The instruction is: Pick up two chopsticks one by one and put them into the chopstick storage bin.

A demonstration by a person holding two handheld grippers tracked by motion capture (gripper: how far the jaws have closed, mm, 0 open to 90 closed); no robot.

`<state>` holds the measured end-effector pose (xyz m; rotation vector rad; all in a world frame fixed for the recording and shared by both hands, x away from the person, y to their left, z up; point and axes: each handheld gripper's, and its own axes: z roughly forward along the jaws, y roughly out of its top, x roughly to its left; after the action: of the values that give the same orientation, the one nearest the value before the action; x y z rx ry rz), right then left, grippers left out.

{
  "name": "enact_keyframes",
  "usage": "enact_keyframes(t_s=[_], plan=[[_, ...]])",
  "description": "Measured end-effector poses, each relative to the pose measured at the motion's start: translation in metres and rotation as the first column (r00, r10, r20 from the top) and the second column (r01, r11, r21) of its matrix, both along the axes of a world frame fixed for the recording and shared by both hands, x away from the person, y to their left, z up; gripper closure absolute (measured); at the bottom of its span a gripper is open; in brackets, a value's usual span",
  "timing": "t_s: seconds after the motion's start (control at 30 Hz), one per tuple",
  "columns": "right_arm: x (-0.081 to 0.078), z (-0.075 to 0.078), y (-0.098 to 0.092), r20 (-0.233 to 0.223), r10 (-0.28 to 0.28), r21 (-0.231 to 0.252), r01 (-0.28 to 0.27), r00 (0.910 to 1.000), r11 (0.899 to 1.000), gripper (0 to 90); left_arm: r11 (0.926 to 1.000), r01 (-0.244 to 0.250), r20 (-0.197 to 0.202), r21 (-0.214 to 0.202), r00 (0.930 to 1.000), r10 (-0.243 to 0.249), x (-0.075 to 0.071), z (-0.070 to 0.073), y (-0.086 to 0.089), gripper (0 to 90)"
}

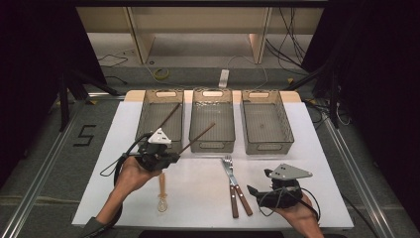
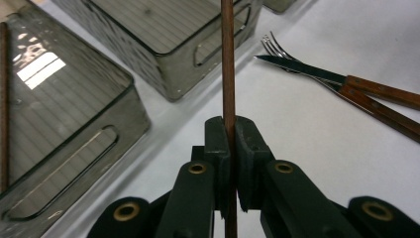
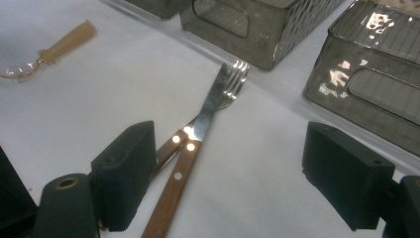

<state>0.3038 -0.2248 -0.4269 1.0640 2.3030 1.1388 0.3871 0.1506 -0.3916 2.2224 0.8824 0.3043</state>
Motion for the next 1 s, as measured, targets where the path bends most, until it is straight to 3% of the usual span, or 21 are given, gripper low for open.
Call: enact_keyframes(t_s=[0.37, 0.8, 1.0], plan=[[-0.002, -0.001, -0.008, 0.012, -0.037, 0.088, 0.036, 0.9993, 0.996, 20.7, 0.9966, -0.068, -0.018, -0.045, 0.9976, 0.067, 0.017, 0.006, 0.013, 85.0], [0.000, -0.003, -0.011, -0.003, -0.055, 0.097, 0.055, 0.9985, 0.994, 20.1, 0.9884, -0.145, -0.021, -0.047, 0.9894, 0.144, 0.046, 0.013, 0.020, 85.1], [0.001, -0.003, -0.011, -0.005, -0.055, 0.095, 0.055, 0.9985, 0.994, 20.3, 0.9849, -0.166, 0.003, -0.047, 0.9860, 0.167, 0.064, 0.026, 0.021, 85.0]])
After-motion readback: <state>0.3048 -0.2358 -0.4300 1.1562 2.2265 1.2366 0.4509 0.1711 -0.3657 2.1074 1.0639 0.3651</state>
